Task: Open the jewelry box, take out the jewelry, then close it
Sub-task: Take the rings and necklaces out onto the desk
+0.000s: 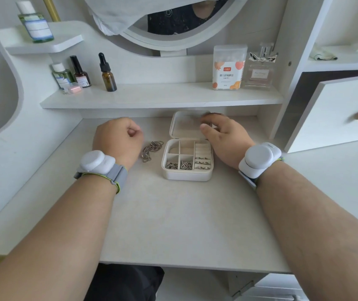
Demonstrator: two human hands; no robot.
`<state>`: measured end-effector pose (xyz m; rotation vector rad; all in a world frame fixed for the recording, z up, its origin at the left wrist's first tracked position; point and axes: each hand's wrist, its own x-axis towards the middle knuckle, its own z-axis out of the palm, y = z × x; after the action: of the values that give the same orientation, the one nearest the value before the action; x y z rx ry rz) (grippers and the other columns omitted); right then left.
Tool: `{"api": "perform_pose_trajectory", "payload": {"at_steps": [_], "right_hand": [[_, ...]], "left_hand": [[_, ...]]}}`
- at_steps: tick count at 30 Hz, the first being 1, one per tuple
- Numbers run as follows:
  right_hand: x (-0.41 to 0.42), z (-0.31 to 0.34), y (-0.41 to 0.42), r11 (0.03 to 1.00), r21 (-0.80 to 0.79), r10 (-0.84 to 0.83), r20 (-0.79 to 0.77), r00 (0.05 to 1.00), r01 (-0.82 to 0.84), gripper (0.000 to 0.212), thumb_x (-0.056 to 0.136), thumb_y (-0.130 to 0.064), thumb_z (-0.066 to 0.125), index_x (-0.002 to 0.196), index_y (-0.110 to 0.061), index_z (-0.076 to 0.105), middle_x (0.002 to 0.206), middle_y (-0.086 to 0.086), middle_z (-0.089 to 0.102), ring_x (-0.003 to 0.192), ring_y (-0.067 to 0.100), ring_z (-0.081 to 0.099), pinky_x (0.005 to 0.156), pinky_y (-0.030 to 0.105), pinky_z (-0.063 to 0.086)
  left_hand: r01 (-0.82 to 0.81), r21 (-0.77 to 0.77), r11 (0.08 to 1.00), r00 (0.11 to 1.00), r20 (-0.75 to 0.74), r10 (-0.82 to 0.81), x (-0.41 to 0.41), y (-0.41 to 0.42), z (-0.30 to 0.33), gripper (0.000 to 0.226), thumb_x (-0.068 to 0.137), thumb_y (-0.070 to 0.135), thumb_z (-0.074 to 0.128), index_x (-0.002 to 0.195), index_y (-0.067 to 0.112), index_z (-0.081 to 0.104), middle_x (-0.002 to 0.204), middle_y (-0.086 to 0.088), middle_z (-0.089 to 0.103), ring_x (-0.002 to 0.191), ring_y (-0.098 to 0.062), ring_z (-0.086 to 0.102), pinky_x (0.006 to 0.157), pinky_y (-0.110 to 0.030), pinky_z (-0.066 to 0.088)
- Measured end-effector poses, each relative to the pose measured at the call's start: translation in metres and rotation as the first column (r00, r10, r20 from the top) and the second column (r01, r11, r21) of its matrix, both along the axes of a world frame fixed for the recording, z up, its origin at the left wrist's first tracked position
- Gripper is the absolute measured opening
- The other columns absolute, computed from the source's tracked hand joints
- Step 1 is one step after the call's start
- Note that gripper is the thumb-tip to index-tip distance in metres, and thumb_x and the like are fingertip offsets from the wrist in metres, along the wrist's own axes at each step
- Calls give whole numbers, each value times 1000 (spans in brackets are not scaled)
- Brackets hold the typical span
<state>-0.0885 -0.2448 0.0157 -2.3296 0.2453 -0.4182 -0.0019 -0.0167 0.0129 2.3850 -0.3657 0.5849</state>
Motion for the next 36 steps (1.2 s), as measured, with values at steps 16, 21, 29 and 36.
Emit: {"api": "perform_pose_trajectory", "payload": {"at_steps": [16,21,29,36], "right_hand": [[1,-1,1,1000,30,8,43,999,-10,34,101,-33,49,129,-20,64,136,-1,60,115,20,58,93,25,41],[2,-2,1,998,57,18,45,999,-21,33,100,-32,50,127,-20,66,136,0,60,115,20,58,91,24,39],[3,-2,0,997,76,12,49,999,-16,32,101,-30,49,125,-20,67,134,1,62,118,20,57,93,25,39],[3,-1,-1,997,76,1,56,998,-5,31,101,-27,48,125,-18,67,133,2,62,118,21,57,88,23,36]], "left_hand": [[632,469,617,733,-103,-673,-57,-58,34,10,86,21,70,82,24,79,76,6,65,71,-13,62,69,-37,54],[569,610,552,791,-219,-572,-60,-74,49,11,86,22,68,87,29,77,86,6,72,85,-18,68,76,-36,56],[567,626,535,816,-335,-472,-63,-85,61,11,87,22,72,91,31,77,86,13,72,72,-7,61,57,-15,37],[607,608,512,788,-373,-490,-60,-84,58,7,87,24,71,89,30,73,74,17,58,77,-11,58,68,-21,42]]}}
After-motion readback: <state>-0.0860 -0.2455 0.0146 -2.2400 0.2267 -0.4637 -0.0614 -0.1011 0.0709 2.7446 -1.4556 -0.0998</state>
